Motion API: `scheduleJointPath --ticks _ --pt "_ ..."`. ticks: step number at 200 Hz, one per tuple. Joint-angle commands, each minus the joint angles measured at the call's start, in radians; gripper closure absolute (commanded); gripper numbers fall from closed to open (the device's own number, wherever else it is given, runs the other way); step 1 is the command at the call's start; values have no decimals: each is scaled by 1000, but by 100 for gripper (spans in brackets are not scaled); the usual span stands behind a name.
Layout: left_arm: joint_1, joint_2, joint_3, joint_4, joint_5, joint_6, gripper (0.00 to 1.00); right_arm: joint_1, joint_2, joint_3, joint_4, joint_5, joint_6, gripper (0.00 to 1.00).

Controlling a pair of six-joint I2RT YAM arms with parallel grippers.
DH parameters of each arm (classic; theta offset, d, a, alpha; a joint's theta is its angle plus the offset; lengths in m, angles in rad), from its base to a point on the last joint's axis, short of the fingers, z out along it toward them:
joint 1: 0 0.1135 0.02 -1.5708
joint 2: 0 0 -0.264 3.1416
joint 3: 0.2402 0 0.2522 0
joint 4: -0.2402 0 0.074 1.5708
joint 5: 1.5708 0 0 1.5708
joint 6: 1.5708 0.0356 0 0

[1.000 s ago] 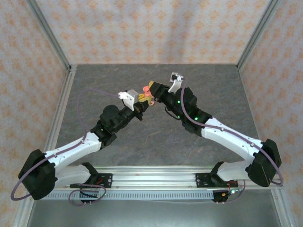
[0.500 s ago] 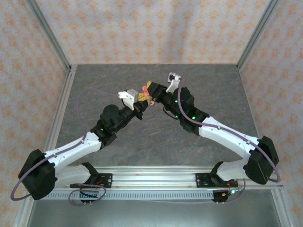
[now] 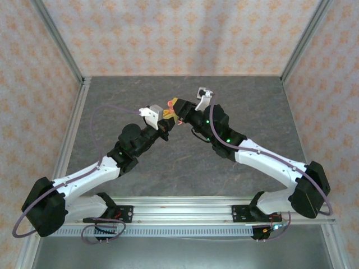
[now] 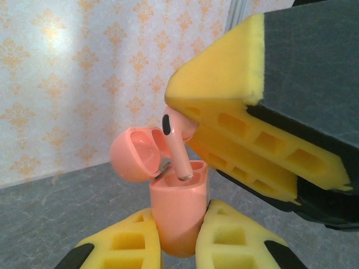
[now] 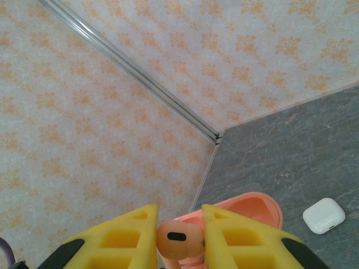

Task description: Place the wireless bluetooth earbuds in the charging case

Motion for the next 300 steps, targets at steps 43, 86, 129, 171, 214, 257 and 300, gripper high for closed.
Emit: scheduleJointPath --ticks 43,86,129,171,214,257,300 --pt "-12 -10 36 79 -53 -23 100 29 18 -34 21 37 -9 77" --pt "-12 -14 33 81 -46 -29 100 29 14 -41 16 60 -11 77" --pt "-12 -21 35 75 -48 -22 100 31 9 -36 -47 36 -9 77" --pt "-13 -25 35 75 -48 -21 100 30 -23 -59 -114 29 -16 76" --pt "-12 -29 34 73 -48 -24 100 30 -30 -60 -136 5 -19 71" --pt "-12 -37 28 69 -47 -28 100 31 -37 -35 -171 4 -5 66" --pt "-12 -47 22 61 -37 -29 100 31 -64 3 -244 44 -6 63"
